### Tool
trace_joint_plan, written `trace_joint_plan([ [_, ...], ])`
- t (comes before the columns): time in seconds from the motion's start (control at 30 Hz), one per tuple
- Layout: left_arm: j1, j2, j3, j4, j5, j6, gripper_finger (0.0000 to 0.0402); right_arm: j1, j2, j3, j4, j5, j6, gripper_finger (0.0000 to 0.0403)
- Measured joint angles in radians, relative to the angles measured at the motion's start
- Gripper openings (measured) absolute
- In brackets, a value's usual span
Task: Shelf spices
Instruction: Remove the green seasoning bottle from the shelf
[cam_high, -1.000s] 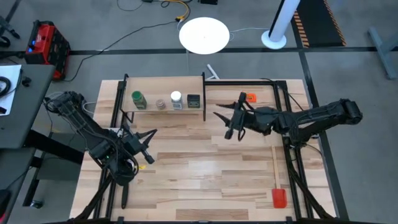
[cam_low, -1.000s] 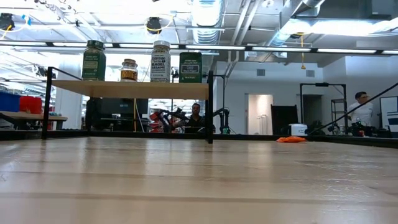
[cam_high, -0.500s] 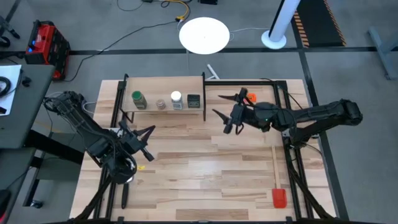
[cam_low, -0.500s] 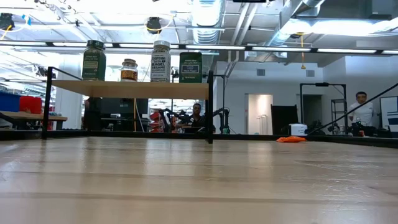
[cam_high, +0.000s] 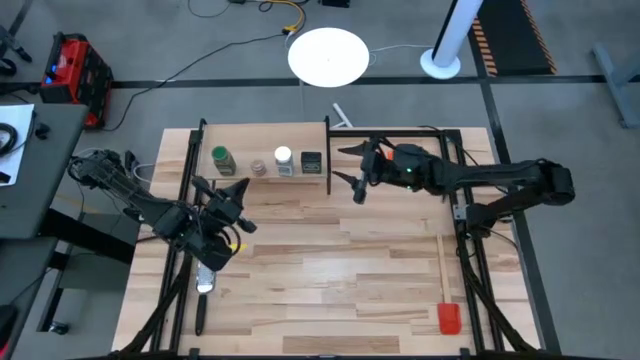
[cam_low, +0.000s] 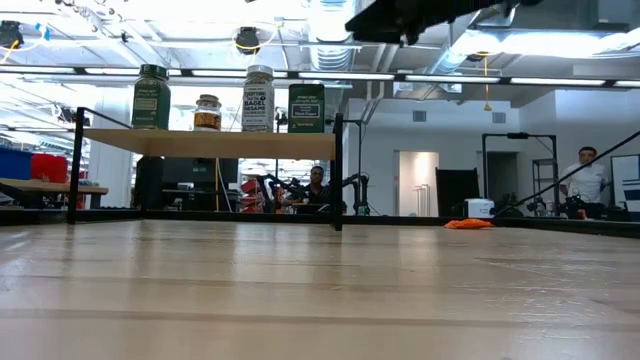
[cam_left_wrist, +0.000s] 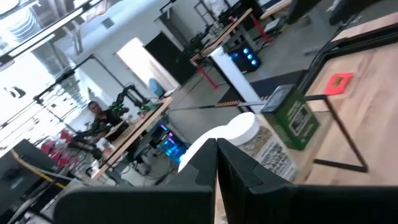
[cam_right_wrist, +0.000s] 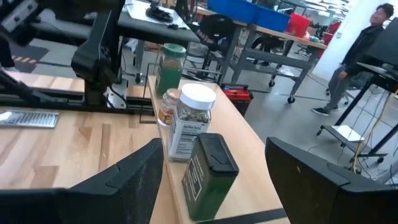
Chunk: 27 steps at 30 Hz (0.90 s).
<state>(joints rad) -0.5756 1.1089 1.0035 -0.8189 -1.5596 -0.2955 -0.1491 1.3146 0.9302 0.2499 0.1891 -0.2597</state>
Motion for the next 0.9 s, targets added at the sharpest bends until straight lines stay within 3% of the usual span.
trace_joint_plan([
  [0.23, 0.004, -0.025, 0.0, -0.001, 0.002, 0.009, 0.0, -0.059, 0.112, 0.022, 0.049, -0.02, 0.013, 0.0282],
  [0.37, 0.004, -0.03, 0.0, 0.0, 0.003, 0.014, 0.0, -0.093, 0.183, 0.072, 0.044, -0.127, 0.047, 0.0282],
  [0.57, 0.004, -0.03, 0.0, 0.0, 0.01, 0.024, 0.0, -0.117, 0.284, 0.16, -0.009, -0.191, 0.034, 0.0282],
  [0.9, 0.004, -0.03, 0.0, 0.0, 0.018, 0.018, 0.0, -0.157, 0.36, 0.23, -0.073, -0.23, 0.019, 0.0282],
])
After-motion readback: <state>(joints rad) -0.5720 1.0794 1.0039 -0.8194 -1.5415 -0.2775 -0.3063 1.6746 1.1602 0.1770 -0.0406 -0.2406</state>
